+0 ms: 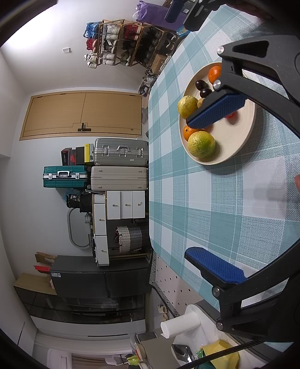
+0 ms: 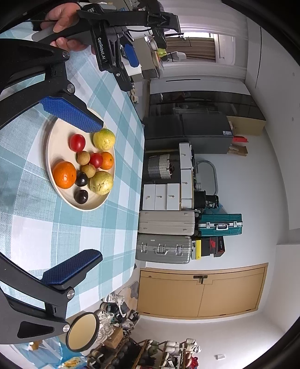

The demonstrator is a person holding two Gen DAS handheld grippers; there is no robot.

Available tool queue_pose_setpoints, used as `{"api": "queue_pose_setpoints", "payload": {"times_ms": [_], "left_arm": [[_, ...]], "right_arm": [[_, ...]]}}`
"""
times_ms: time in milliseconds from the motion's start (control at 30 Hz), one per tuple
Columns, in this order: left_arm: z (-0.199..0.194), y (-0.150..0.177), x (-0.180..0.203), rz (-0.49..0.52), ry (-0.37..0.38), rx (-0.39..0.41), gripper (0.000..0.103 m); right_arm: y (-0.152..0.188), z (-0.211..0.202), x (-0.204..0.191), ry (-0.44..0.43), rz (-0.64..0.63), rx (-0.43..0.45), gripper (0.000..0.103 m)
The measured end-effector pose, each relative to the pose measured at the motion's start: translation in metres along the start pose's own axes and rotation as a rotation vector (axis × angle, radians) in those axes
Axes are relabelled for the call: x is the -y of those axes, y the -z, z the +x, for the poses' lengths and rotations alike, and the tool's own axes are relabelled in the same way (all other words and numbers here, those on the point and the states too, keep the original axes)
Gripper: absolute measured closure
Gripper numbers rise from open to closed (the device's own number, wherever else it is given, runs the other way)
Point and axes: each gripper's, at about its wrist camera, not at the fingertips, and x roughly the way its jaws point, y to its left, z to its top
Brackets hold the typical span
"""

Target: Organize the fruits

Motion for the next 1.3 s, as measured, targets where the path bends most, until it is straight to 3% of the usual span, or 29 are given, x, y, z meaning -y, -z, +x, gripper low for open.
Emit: {"api": "queue_pose_setpoints", "payload": {"times_ms": [1300], "left_arm": [[0.0009,0.0009,-0.0004,0.0,0.0,0.001,0.001]], "right_arm": [[0.0009,0.0002,0.0003,-0.001,0.0,0.0,0.0]]}}
